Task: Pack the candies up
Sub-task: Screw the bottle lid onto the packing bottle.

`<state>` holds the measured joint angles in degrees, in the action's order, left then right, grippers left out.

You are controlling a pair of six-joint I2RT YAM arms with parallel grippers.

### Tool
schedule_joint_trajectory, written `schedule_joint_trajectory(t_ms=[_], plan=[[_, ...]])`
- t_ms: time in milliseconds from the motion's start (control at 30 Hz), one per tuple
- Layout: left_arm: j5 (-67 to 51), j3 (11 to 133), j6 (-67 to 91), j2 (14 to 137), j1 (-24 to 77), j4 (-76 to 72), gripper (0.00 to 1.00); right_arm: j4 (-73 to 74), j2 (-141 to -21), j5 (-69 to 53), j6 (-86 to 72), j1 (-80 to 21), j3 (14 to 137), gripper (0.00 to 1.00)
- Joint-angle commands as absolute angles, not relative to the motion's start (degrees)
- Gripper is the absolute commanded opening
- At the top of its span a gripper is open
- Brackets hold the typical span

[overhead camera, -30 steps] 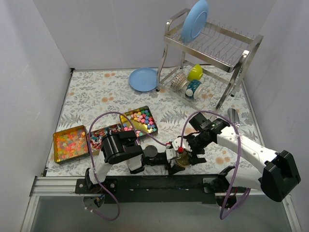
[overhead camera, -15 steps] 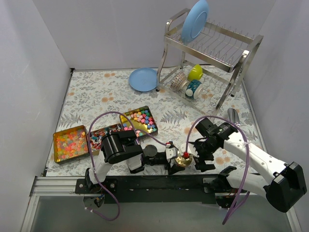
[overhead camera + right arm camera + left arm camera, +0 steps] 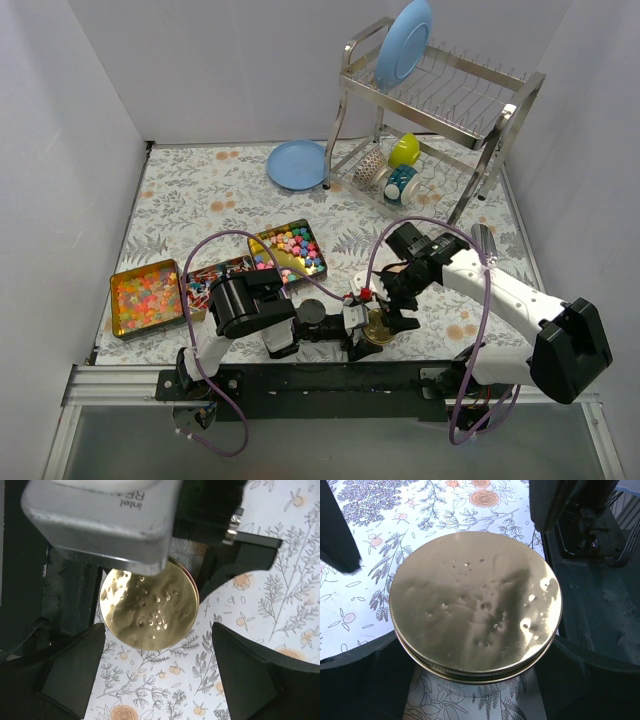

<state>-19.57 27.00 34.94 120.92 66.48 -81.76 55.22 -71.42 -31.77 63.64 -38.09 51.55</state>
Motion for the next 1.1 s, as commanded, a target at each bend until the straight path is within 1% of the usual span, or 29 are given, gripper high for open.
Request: schedule_joint_trajectory(t_ms=[0, 267, 600, 767, 833, 967, 1067], plan=[[-15.5, 20.9, 40.6, 128.9, 64.9, -100.6, 0.00, 55.9, -73.9, -35.9, 66.9, -39.2, 53.1, 0.94], [-13.8, 21.1, 42.7, 129.3, 64.2, -101.1, 0.00, 58.7, -74.4, -35.2, 69.1, -39.3, 51.6, 0.93], [-13.7, 22.0, 44.5, 129.8, 62.7, -100.1, 0.00, 64.9, -65.9, -31.5, 69.3, -39.2, 45.4, 0.93], [-13.7, 22.2, 44.0, 130.1, 62.4, -99.8, 0.00, 71.8, -64.9, -32.2, 69.3, -39.3, 46.1, 0.84], [-15.2, 22.1, 43.4, 130.0, 62.4, -99.9, 0.00, 72.1, -65.4, -32.2, 67.1, -38.9, 48.4, 0.84], [-17.0, 21.8, 43.2, 130.0, 62.4, -99.7, 0.00, 67.3, -64.5, -31.6, 63.3, -36.6, 51.9, 0.88], [-17.8, 22.1, 43.1, 130.2, 62.4, -99.6, 0.00, 59.4, -65.0, -30.3, 60.7, -36.6, 53.2, 0.90]])
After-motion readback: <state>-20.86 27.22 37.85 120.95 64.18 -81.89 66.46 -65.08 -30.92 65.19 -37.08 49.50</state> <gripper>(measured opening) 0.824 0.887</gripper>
